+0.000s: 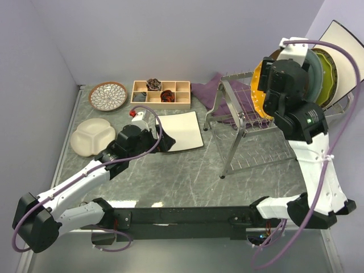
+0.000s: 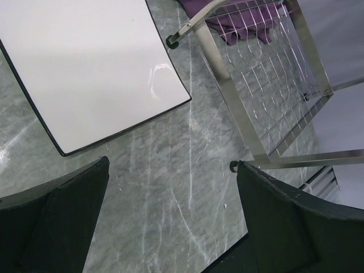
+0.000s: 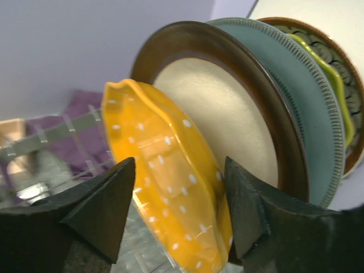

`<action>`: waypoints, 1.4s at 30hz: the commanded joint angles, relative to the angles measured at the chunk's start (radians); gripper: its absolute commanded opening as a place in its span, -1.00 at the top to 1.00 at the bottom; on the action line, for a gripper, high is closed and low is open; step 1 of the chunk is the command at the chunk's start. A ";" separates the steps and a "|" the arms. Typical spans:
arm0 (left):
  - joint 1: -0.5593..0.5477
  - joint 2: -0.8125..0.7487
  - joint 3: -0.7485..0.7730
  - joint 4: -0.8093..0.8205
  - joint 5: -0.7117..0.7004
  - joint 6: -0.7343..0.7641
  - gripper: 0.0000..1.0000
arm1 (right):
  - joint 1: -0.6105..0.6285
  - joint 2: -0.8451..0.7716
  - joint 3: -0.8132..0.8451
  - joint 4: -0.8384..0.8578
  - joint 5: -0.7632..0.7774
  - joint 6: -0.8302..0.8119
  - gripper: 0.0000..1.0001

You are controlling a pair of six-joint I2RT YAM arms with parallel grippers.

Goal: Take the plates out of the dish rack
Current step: Unload the plate from the dish rack.

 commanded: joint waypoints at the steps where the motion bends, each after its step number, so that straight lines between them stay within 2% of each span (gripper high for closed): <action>1: -0.005 -0.028 -0.008 0.050 -0.015 0.028 -0.99 | -0.027 0.005 -0.005 -0.045 0.018 0.002 -0.31; 8: -0.006 -0.034 -0.016 0.053 -0.020 0.030 -0.99 | -0.044 -0.057 -0.063 -0.014 0.014 -0.007 -0.07; 12: -0.006 -0.033 -0.013 0.054 -0.020 0.031 -0.99 | -0.069 -0.090 -0.120 0.026 -0.066 -0.024 -0.02; 20: -0.008 -0.037 -0.024 0.057 -0.018 0.028 -0.99 | -0.083 -0.088 -0.157 0.046 -0.034 -0.057 0.17; 26: -0.006 -0.034 -0.022 0.057 -0.018 0.025 -0.99 | -0.081 -0.108 -0.174 0.101 -0.017 -0.129 0.45; 32: -0.006 -0.036 -0.019 0.056 -0.018 0.019 -0.99 | -0.077 -0.149 -0.198 0.185 -0.054 -0.243 0.88; 33: -0.008 -0.036 -0.019 0.056 -0.015 0.019 -0.99 | -0.075 -0.157 -0.210 0.198 -0.069 -0.267 1.00; 38: -0.006 -0.037 -0.016 0.085 -0.012 0.014 -0.99 | -0.075 -0.206 -0.252 0.283 -0.167 -0.314 1.00; 42: -0.006 -0.040 -0.013 0.079 -0.014 0.016 -0.99 | -0.072 -0.209 -0.249 0.273 -0.249 -0.329 1.00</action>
